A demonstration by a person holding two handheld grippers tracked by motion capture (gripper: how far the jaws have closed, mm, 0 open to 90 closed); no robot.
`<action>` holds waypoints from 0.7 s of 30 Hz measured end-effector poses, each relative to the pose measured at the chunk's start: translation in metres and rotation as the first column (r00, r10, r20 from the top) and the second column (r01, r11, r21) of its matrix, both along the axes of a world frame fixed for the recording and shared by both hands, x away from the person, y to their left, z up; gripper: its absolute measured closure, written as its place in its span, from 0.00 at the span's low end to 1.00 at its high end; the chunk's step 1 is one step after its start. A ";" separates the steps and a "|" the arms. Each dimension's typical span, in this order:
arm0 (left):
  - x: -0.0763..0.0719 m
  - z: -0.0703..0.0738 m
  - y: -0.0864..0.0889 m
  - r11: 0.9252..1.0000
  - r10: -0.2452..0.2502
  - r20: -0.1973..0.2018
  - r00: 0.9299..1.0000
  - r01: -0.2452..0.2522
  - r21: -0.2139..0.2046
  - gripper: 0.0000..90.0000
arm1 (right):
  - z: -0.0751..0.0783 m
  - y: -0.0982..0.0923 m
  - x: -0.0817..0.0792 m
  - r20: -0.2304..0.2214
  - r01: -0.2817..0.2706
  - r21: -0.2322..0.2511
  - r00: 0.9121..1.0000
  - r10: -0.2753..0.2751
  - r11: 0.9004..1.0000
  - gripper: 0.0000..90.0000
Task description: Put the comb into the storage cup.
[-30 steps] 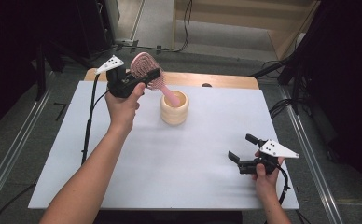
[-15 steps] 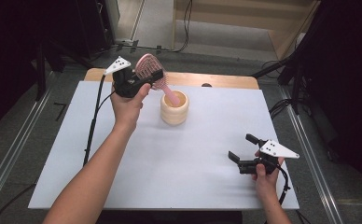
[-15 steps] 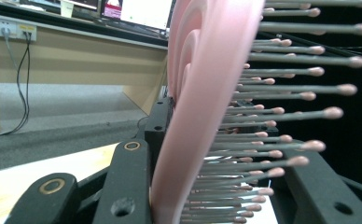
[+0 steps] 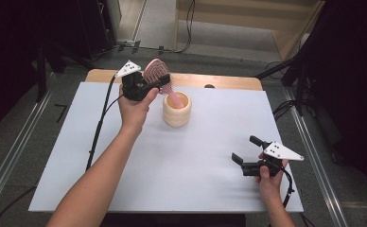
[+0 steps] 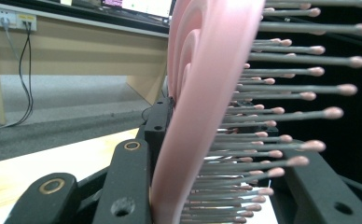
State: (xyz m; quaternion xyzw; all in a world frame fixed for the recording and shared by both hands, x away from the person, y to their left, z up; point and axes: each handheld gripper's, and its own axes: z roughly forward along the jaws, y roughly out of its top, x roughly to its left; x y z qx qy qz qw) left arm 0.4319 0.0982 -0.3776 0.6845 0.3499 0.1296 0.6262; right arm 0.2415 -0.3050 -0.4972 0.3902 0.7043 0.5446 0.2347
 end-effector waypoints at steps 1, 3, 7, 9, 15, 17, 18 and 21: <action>0.000 -0.001 0.000 1.000 -0.001 0.000 1.000 0.001 0.004 0.69 | 0.000 0.000 0.000 0.000 -0.001 0.000 1.000 0.001 1.000 0.00; 0.001 -0.002 -0.002 1.000 -0.001 -0.002 1.000 0.001 0.007 0.69 | 0.000 0.000 0.000 0.001 -0.001 0.001 1.000 0.001 1.000 0.00; 0.002 -0.005 -0.004 1.000 -0.003 -0.005 1.000 0.003 0.017 0.69 | 0.000 0.000 0.000 0.002 -0.002 0.002 1.000 0.002 1.000 0.00; 0.002 -0.006 -0.005 1.000 -0.002 -0.003 1.000 0.002 0.022 0.69 | 0.000 0.000 0.000 -0.001 0.000 0.001 1.000 0.000 1.000 0.00; 0.004 -0.012 -0.008 1.000 -0.006 -0.014 1.000 0.007 0.031 0.69 | 0.000 0.000 0.000 0.001 -0.001 -0.001 1.000 0.001 1.000 0.00; 0.004 -0.014 -0.009 0.999 -0.009 -0.016 1.000 0.010 0.034 0.69 | 0.000 0.000 0.000 0.002 0.001 0.001 1.000 -0.001 1.000 0.00; 0.004 -0.014 -0.010 0.999 -0.010 -0.014 1.000 0.011 0.034 0.69 | 0.000 0.000 0.000 0.001 0.001 0.002 1.000 -0.001 1.000 0.00; 0.005 -0.016 -0.011 0.999 -0.015 -0.017 1.000 0.016 0.042 0.69 | 0.000 0.000 0.000 0.004 -0.002 0.000 1.000 0.002 1.000 0.00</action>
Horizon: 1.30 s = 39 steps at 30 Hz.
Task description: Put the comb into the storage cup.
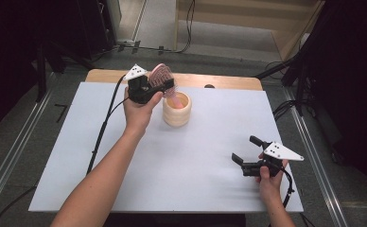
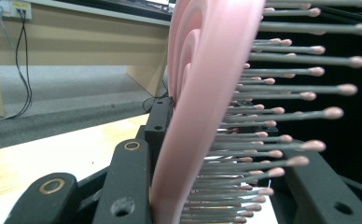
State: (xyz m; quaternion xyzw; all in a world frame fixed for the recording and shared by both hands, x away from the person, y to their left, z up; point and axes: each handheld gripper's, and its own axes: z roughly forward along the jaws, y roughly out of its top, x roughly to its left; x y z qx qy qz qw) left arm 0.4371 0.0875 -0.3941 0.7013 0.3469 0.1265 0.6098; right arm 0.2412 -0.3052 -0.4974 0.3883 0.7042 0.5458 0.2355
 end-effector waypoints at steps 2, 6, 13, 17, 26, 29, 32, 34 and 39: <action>0.001 -0.002 -0.001 1.000 -0.002 -0.007 1.000 0.002 -0.001 0.69 | 0.000 0.000 0.000 -0.003 0.002 0.002 1.000 -0.002 1.000 0.00; 0.002 -0.006 -0.002 1.000 -0.003 -0.014 1.000 0.003 0.003 0.69 | 0.000 0.000 0.000 -0.004 0.003 0.001 1.000 -0.003 1.000 0.00; 0.004 -0.012 -0.003 1.000 -0.001 -0.029 1.000 0.001 0.005 0.69 | 0.000 0.000 0.000 -0.003 0.002 0.000 1.000 -0.002 1.000 0.00; 0.005 -0.015 -0.004 1.000 -0.004 -0.035 0.999 0.004 0.009 0.69 | -0.001 0.000 0.000 -0.003 0.002 0.000 1.000 -0.002 1.000 0.00; 0.006 -0.022 -0.006 1.000 -0.009 -0.047 0.999 0.009 -0.001 0.69 | -0.001 0.000 0.000 -0.001 0.002 -0.003 1.000 -0.002 1.000 0.00; 0.007 -0.025 -0.007 1.000 -0.008 -0.056 0.998 0.008 -0.004 0.69 | -0.001 0.000 0.000 -0.001 0.003 -0.003 1.000 -0.003 1.000 0.00; 0.008 -0.027 -0.007 1.000 -0.010 -0.067 0.998 0.010 -0.010 0.69 | -0.001 0.000 0.000 -0.001 0.003 -0.004 1.000 -0.003 1.000 0.00; 0.008 -0.029 -0.008 1.000 -0.014 -0.074 0.997 0.013 -0.012 0.69 | -0.001 0.000 0.001 0.002 0.003 -0.003 1.000 -0.003 1.000 0.00; 0.010 -0.032 -0.009 1.000 -0.014 -0.085 0.996 0.013 -0.013 0.69 | -0.001 0.000 0.001 0.002 0.004 -0.005 1.000 -0.004 1.000 0.00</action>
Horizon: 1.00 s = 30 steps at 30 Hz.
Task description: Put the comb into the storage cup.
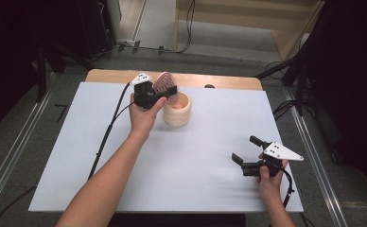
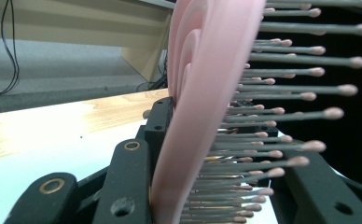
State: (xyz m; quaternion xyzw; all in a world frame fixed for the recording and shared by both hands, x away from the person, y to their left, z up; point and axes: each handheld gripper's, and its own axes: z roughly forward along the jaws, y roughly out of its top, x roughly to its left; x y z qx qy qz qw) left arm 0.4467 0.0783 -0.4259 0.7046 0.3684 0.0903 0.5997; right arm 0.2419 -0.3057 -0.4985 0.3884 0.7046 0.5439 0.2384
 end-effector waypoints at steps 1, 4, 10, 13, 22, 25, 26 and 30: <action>0.000 0.000 0.000 1.000 0.002 -0.002 1.000 -0.002 0.000 0.69 | 0.000 0.000 0.000 0.000 0.000 0.000 1.000 0.000 1.000 0.00; 0.001 -0.003 -0.001 1.000 -0.004 -0.013 1.000 0.004 -0.007 0.69 | 0.000 0.000 0.000 -0.004 0.000 0.000 1.000 0.000 1.000 0.00; 0.003 -0.005 -0.001 1.000 -0.001 -0.022 1.000 0.000 -0.011 0.69 | 0.000 0.000 0.000 -0.001 0.002 -0.001 1.000 -0.002 1.000 0.00; 0.005 -0.006 0.002 1.000 -0.001 -0.040 0.999 0.001 -0.017 0.69 | 0.000 0.000 0.000 -0.001 0.003 -0.001 1.000 -0.003 1.000 0.00; 0.007 -0.009 0.007 1.000 0.020 -0.052 0.998 -0.020 0.010 0.57 | 0.000 0.000 0.000 -0.004 0.003 -0.002 1.000 -0.003 1.000 0.00; 0.007 -0.009 0.009 0.999 0.035 -0.055 0.998 -0.034 0.019 0.51 | 0.000 0.000 0.000 -0.003 0.003 -0.002 1.000 -0.003 1.000 0.00; 0.008 -0.009 0.010 0.999 0.042 -0.067 0.997 -0.041 0.015 0.48 | 0.000 0.000 0.000 -0.003 0.003 -0.003 1.000 -0.003 1.000 0.00; 0.007 -0.009 0.013 0.998 0.056 -0.080 0.995 -0.053 0.034 0.32 | -0.001 0.000 0.000 -0.004 0.003 -0.003 1.000 -0.003 1.000 0.00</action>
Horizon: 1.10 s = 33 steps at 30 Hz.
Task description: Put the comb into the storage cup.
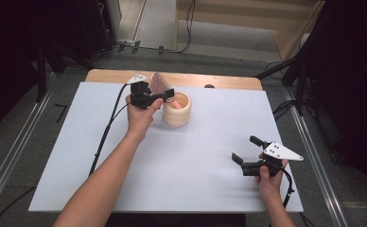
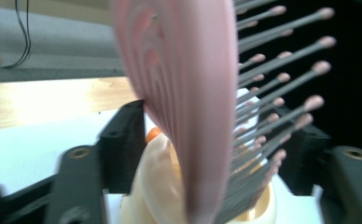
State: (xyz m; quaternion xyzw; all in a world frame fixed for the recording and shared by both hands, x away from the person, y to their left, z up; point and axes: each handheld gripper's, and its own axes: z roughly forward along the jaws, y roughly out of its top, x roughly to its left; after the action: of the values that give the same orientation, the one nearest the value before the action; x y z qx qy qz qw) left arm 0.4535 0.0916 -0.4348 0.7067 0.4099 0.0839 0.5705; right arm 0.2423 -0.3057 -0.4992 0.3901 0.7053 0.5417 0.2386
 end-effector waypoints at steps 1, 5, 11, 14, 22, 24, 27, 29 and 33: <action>-0.001 0.000 0.001 1.000 -0.002 0.002 1.000 0.002 0.000 0.30 | 0.000 0.000 0.000 -0.001 0.001 0.001 1.000 -0.001 1.000 0.00; -0.002 0.003 0.002 1.000 -0.003 0.018 1.000 0.003 0.016 0.17 | 0.000 0.001 0.000 -0.002 0.000 -0.002 1.000 0.000 1.000 0.00; -0.009 0.006 0.005 1.000 -0.007 0.037 0.999 0.006 0.030 0.03 | 0.000 0.001 0.000 -0.002 0.001 -0.001 1.000 -0.001 1.000 0.00; -0.015 0.008 0.007 0.998 -0.019 0.075 0.997 0.015 0.058 0.00 | 0.000 0.000 0.000 -0.001 0.000 -0.001 1.000 0.000 1.000 0.00; -0.027 0.008 0.012 0.996 -0.044 0.109 0.993 0.036 0.081 0.00 | 0.000 0.000 0.000 0.000 0.002 -0.001 1.000 -0.002 1.000 0.00; -0.030 0.007 0.013 0.995 -0.041 0.124 0.991 0.029 0.095 0.00 | 0.000 0.000 0.000 -0.001 0.003 0.001 1.000 -0.003 1.000 0.00; -0.034 0.005 0.017 0.995 -0.040 0.129 0.991 0.029 0.091 0.00 | 0.000 0.000 0.000 -0.001 0.003 -0.002 1.000 -0.003 1.000 0.00; -0.037 0.005 0.019 0.995 -0.041 0.136 0.990 0.028 0.092 0.00 | 0.000 0.001 0.000 -0.002 0.004 -0.002 1.000 -0.004 1.000 0.00; -0.043 0.004 0.023 0.993 -0.046 0.149 0.988 0.029 0.110 0.00 | 0.000 0.001 0.000 0.000 0.003 -0.003 1.000 -0.003 1.000 0.00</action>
State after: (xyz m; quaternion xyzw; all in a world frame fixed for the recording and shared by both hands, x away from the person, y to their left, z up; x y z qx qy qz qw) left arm 0.4101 0.1144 -0.4312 0.7356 0.3471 0.1484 0.5625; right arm 0.2421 -0.3047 -0.4993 0.3908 0.7055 0.5404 0.2398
